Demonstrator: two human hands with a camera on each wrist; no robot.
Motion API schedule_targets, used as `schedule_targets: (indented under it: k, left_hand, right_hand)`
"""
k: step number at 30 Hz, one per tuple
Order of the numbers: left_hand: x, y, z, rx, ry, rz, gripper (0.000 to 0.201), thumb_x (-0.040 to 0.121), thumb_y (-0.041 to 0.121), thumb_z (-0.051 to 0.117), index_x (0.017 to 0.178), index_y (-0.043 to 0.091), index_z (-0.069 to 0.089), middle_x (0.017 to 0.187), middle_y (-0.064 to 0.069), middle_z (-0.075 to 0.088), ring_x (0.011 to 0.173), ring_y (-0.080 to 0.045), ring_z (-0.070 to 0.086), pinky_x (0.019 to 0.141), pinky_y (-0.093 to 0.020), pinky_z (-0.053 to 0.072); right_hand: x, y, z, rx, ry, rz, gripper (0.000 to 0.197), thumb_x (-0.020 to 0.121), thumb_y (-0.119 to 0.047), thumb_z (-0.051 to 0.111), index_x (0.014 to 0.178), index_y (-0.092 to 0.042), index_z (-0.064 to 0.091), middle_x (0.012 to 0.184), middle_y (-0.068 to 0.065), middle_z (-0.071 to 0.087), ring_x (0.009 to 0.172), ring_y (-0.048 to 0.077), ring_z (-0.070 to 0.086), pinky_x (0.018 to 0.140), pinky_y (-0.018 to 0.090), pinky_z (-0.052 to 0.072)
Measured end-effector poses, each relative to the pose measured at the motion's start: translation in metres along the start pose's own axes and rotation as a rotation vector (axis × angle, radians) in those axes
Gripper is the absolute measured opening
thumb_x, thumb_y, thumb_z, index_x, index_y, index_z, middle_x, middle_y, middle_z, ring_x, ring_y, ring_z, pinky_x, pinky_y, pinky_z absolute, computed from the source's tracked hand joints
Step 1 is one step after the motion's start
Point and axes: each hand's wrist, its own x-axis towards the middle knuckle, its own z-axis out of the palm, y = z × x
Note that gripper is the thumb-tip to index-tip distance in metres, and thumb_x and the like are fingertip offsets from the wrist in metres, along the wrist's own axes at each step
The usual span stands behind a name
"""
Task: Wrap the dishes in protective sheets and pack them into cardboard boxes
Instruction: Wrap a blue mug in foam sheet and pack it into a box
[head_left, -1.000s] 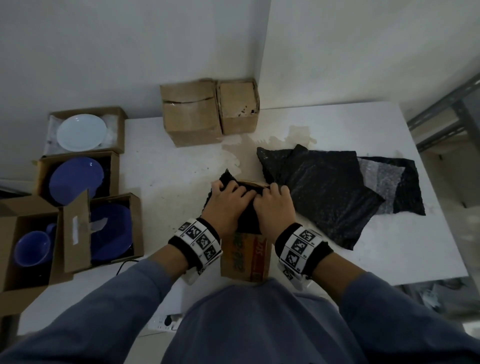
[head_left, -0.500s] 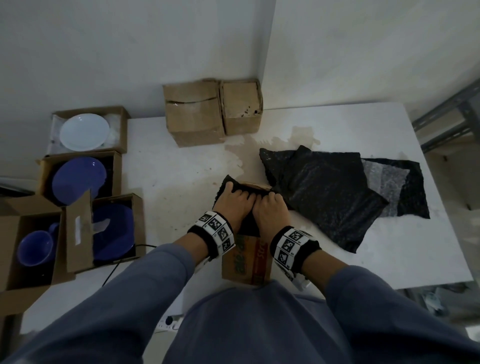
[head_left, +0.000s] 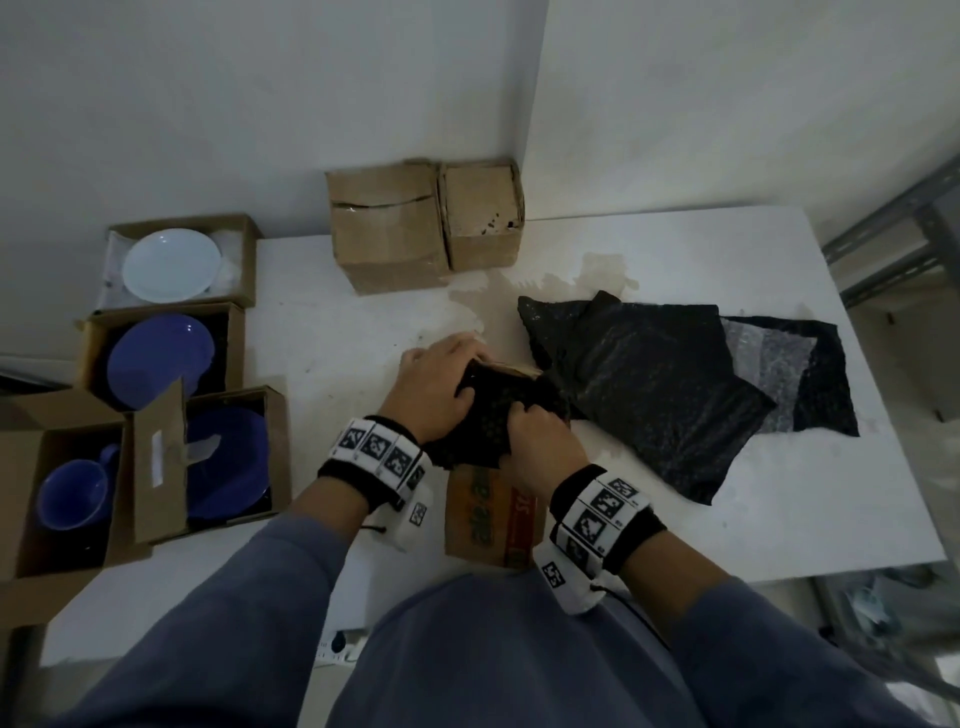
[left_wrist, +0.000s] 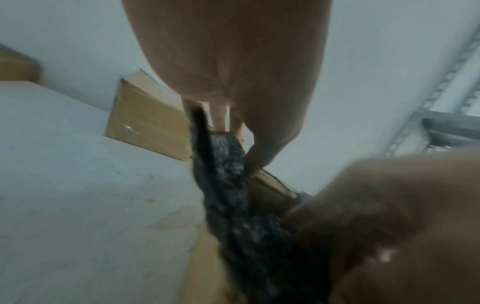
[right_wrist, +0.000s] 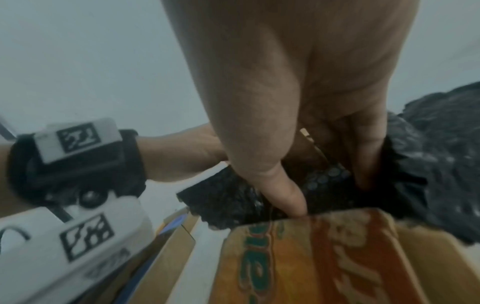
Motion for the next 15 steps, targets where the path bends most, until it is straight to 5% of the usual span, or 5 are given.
schedule_targets:
  k: [3,6,10,12,15]
  left_hand:
    - [0.001,-0.010,-0.006,-0.095,-0.157,-0.033,0.040,0.087,0.016,0.062,0.121,0.032,0.050,0.123,0.007,0.061,0.111,-0.018,0.057,0.093,-0.040,0.048]
    - [-0.007,-0.014,-0.006,-0.053,-0.120,-0.090,0.052,0.080,0.026,0.073,0.122,0.034,0.044,0.118,0.006,0.062,0.104,-0.021,0.061,0.084,-0.038,0.051]
    - [-0.018,-0.016,-0.002,-0.019,-0.131,-0.167,0.070,0.076,0.038,0.079,0.137,0.030,0.045,0.122,0.002,0.057,0.108,-0.023,0.058,0.089,-0.037,0.050]
    - [-0.023,-0.016,0.002,0.025,-0.152,-0.184,0.054,0.075,0.045,0.079,0.121,0.026,0.057,0.110,0.004,0.054,0.100,-0.020,0.057,0.081,-0.033,0.048]
    - [-0.032,-0.012,0.010,0.027,-0.169,-0.263,0.049,0.072,0.048,0.080,0.106,0.024,0.054,0.103,0.004,0.051,0.091,-0.019,0.054,0.077,-0.034,0.048]
  right_hand:
    - [0.000,0.003,0.003,0.052,-0.009,0.021,0.044,0.087,-0.020,0.064,0.125,-0.005,0.046,0.119,0.018,0.053,0.111,0.037,0.055,0.085,0.039,0.048]
    - [0.003,0.007,0.002,0.061,-0.003,0.008,0.040,0.087,-0.019,0.063,0.121,-0.005,0.048,0.119,0.019,0.051,0.112,0.038,0.053,0.086,0.041,0.048]
    - [0.010,0.007,0.002,0.020,-0.009,-0.007,0.040,0.088,-0.020,0.062,0.122,-0.004,0.047,0.121,0.019,0.050,0.114,0.038,0.052,0.090,0.044,0.048]
    - [0.013,0.007,-0.001,0.003,-0.009,-0.028,0.039,0.090,-0.020,0.059,0.124,-0.005,0.047,0.122,0.019,0.049,0.114,0.038,0.052,0.089,0.044,0.048]
    - [0.015,0.011,-0.004,-0.009,-0.010,-0.083,0.035,0.092,-0.019,0.055,0.124,-0.006,0.049,0.120,0.016,0.049,0.113,0.036,0.052,0.089,0.043,0.047]
